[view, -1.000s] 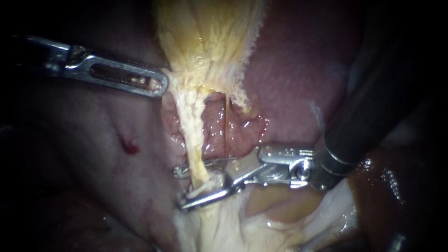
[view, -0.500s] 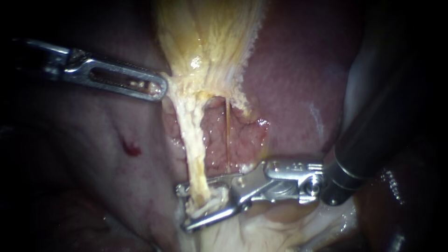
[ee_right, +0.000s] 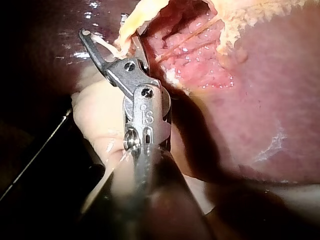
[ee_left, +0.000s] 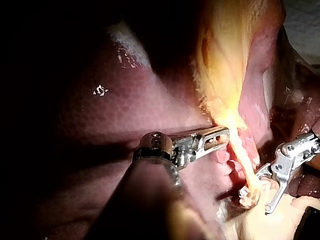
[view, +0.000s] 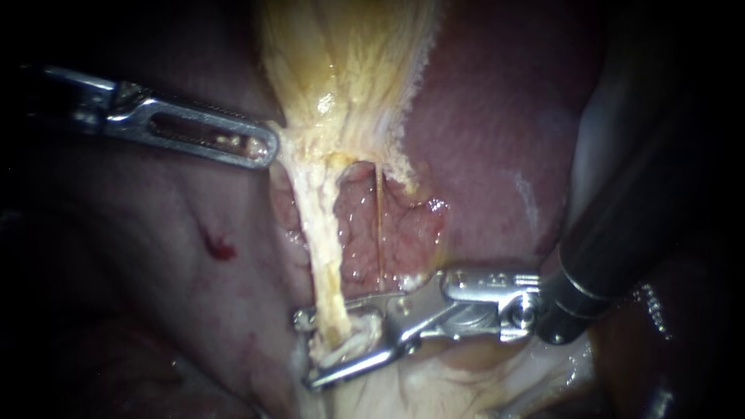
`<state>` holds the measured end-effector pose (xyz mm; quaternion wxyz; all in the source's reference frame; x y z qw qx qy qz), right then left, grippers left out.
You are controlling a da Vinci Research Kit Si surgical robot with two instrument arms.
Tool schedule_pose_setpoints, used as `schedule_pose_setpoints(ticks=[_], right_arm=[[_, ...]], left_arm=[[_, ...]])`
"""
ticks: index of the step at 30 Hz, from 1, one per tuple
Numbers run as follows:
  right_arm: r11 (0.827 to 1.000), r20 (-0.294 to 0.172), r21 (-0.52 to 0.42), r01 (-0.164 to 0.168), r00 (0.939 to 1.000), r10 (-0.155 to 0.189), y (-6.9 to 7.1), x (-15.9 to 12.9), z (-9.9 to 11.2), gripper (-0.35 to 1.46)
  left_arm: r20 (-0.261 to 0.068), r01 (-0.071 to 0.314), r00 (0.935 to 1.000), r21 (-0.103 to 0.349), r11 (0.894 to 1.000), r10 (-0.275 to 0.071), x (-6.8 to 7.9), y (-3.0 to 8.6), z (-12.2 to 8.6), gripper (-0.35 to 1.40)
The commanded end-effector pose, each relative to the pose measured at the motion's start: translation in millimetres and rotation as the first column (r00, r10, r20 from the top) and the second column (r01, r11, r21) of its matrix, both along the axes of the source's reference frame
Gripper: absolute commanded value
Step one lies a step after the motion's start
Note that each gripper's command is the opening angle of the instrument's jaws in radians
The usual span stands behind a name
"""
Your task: Clipping first clip left tube
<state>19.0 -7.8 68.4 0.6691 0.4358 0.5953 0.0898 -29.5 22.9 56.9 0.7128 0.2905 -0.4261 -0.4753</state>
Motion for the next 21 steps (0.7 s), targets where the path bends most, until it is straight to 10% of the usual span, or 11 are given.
schedule_pose_setpoints(ticks=[1,10,17,21], right_arm=[[1.000,0.000,0.000,-0.001,1.0000,0.001,0.0,0.1,0.0,0.49],[1.000,0.003,0.007,-0.001,1.0000,0.001,0.6,-0.1,0.4,0.35],[0.998,0.032,0.070,0.004,0.9995,-0.006,1.8,-0.9,0.5,-0.35],[0.996,0.040,0.086,0.005,0.9991,-0.009,2.1,-1.2,0.7,-0.35]], left_arm=[[0.000,0.000,1.0000,0.000,1.000,0.000,0.0,0.0,0.0,-0.35],[0.000,0.000,1.0000,0.000,1.000,0.000,0.0,0.0,0.0,-0.35],[0.000,0.000,1.0000,0.000,1.000,0.000,0.0,0.0,0.0,-0.35],[0.000,0.001,1.0000,0.000,1.000,-0.001,-0.1,0.0,0.0,-0.35]])
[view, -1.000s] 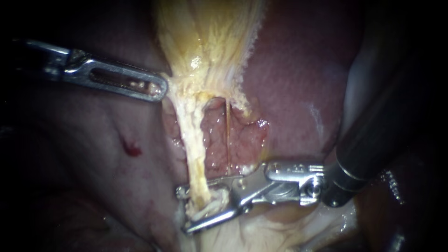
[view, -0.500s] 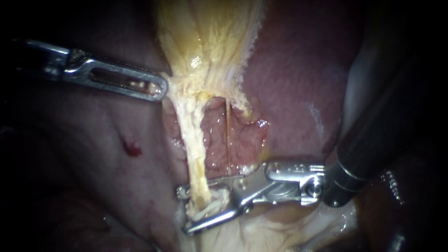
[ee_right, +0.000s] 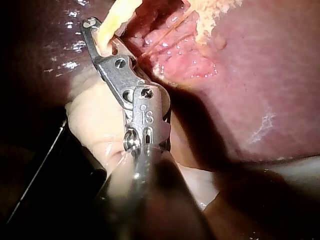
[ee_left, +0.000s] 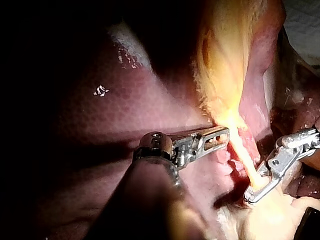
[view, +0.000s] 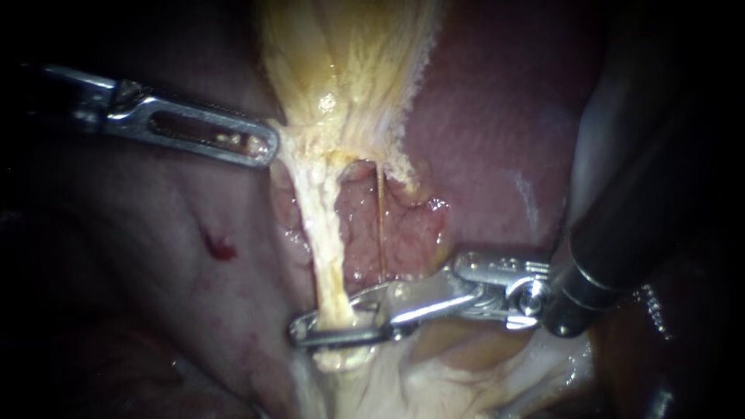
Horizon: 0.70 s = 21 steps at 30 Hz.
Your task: Clipping first clip left tube
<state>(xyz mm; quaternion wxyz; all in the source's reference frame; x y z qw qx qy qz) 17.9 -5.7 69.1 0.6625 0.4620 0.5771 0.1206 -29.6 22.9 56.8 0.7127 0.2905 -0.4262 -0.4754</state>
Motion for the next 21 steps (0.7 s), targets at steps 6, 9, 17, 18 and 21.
schedule_pose_setpoints(ticks=[6,9,17,18,21], right_arm=[[1.000,0.009,0.021,0.007,0.9999,-0.007,-0.3,-0.3,-0.2,-0.35],[1.000,0.009,0.021,0.007,0.9999,-0.007,-0.3,-0.3,-0.3,-0.35],[1.000,0.012,0.026,0.008,0.9999,-0.008,-0.2,-0.4,-0.2,-0.35],[1.000,0.012,0.026,0.008,0.9999,-0.008,-0.3,-0.4,-0.2,-0.35],[0.999,0.014,0.031,0.008,0.9999,-0.009,-0.3,-0.4,-0.2,-0.35]], left_arm=[[0.000,0.000,1.0000,0.000,1.000,0.000,0.0,0.0,0.0,-0.35],[0.000,0.000,1.0000,0.000,1.000,0.000,0.0,0.0,0.0,-0.35],[0.000,0.000,1.0000,0.000,1.000,0.000,0.0,0.0,0.0,-0.35],[0.000,0.000,1.0000,0.000,1.000,0.000,0.0,0.0,0.0,-0.35],[0.000,0.000,1.0000,0.000,1.000,0.000,0.0,0.0,0.0,-0.35]])
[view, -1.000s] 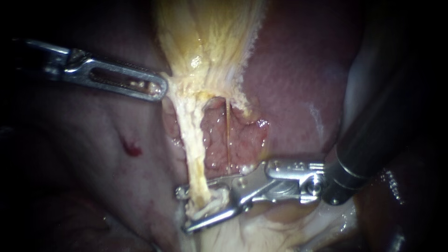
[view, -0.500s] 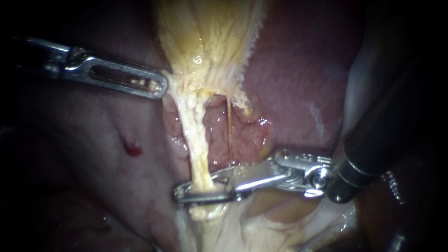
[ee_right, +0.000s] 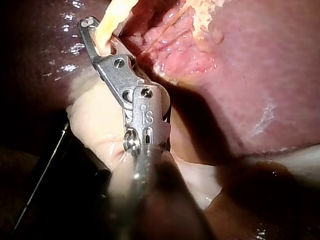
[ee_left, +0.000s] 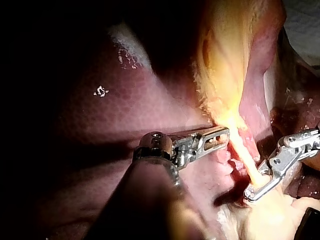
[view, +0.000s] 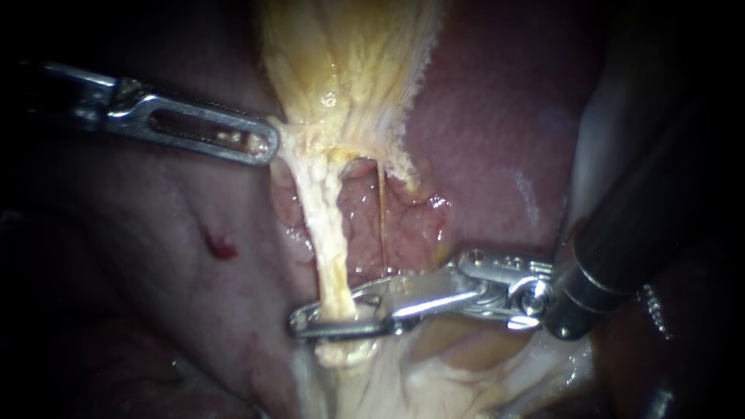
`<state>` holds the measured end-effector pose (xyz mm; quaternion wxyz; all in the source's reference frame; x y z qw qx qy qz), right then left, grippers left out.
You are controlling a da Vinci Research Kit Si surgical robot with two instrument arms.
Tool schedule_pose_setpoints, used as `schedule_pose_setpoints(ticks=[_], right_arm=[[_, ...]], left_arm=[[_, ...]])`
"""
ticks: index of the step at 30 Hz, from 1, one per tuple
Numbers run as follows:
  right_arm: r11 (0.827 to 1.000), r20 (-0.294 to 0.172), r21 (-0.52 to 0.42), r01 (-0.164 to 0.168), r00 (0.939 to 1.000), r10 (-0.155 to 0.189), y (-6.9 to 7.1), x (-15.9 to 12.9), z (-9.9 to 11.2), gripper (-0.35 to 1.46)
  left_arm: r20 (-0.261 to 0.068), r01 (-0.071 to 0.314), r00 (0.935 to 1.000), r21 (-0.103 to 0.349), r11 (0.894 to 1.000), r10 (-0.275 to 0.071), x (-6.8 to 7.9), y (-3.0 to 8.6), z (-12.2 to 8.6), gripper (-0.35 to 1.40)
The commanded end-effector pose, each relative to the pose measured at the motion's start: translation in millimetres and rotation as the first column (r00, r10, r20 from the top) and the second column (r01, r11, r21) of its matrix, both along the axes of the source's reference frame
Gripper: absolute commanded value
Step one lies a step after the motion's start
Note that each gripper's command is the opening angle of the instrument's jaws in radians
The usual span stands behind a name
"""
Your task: Clipping first clip left tube
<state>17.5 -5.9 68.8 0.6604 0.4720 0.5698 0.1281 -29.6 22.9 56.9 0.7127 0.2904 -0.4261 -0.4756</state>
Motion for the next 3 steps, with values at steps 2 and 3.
schedule_pose_setpoints(ticks=[2,3], right_arm=[[1.000,0.003,0.005,0.001,1.0000,-0.001,0.0,-0.1,0.0,-0.35],[1.000,0.003,0.005,0.001,1.0000,-0.001,0.0,-0.1,0.0,-0.35]], left_arm=[[0.000,0.000,1.0000,0.000,1.000,0.000,0.0,0.0,0.0,-0.35],[0.000,0.000,1.0000,0.000,1.000,0.000,-0.1,0.0,0.0,-0.35]])
